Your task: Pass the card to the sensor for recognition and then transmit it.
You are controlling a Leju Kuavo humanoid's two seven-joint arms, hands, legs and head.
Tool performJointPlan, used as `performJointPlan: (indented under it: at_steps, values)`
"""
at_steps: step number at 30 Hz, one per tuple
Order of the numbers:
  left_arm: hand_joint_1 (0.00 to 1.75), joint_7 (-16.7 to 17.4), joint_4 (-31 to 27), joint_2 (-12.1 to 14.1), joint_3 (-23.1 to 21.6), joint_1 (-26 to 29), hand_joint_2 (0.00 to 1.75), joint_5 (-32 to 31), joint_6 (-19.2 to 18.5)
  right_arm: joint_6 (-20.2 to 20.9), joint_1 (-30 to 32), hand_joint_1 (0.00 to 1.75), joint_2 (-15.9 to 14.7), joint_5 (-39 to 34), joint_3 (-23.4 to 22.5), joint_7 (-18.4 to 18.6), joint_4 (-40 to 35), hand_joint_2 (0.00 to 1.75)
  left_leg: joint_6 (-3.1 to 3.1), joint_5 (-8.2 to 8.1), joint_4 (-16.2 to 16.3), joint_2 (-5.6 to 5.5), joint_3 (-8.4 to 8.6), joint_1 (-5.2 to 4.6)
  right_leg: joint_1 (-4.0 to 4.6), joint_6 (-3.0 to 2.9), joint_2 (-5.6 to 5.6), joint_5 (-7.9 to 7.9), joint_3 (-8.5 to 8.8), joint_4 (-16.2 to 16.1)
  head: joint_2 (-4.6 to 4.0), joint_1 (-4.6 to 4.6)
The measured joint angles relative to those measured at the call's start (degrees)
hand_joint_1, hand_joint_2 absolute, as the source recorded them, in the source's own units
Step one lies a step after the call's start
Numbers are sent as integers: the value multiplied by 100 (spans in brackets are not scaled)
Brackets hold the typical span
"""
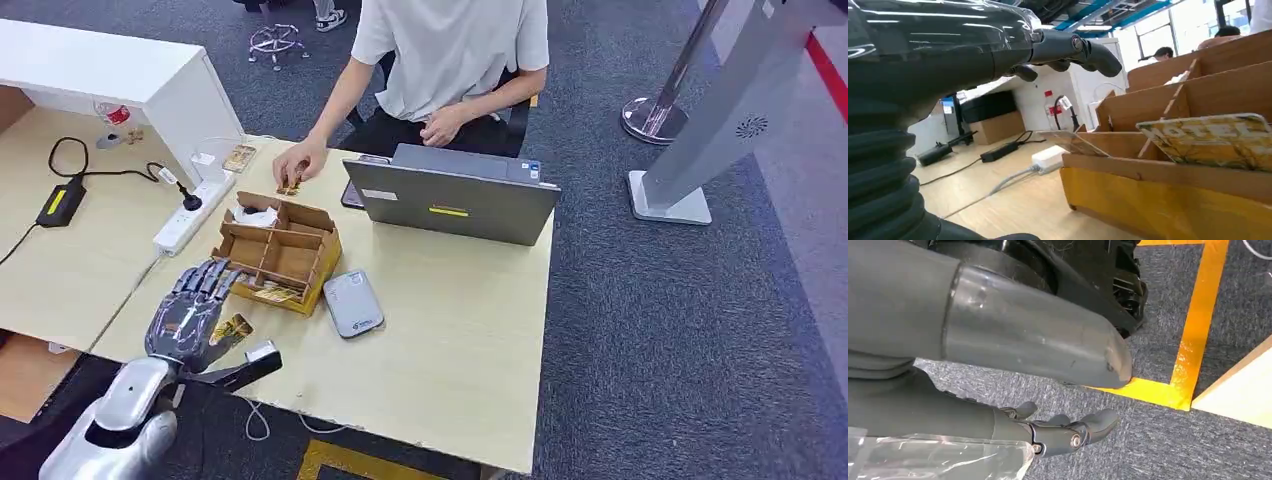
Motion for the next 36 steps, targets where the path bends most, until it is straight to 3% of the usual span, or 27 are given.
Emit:
performJointPlan:
  at_steps: [4,16,23,36]
  values:
    - [0,0,500,-118,2,-428,175,-188,445,0,-53,0,0,111,2,66,-2,0,0,1,0,-4,1,0,0,2,-2,3,3,0,0,2]
    - [0,-57,1175,-611,-162,-1072,175,-651,998,-4,-150,0,13,258,9,133,-4,0,1,2,3,-1,1,-1,0,-3,0,7,1,0,0,0]
    - [0,-61,1342,-839,-391,-1255,175,-701,1031,-2,-154,0,22,295,9,140,-7,0,1,2,6,-1,1,-1,0,-2,1,8,0,0,0,0]
    - [0,-147,1403,-955,-638,-1311,175,-583,856,7,-150,0,22,330,9,135,-7,0,1,2,5,0,0,0,0,-3,3,7,-1,0,0,0]
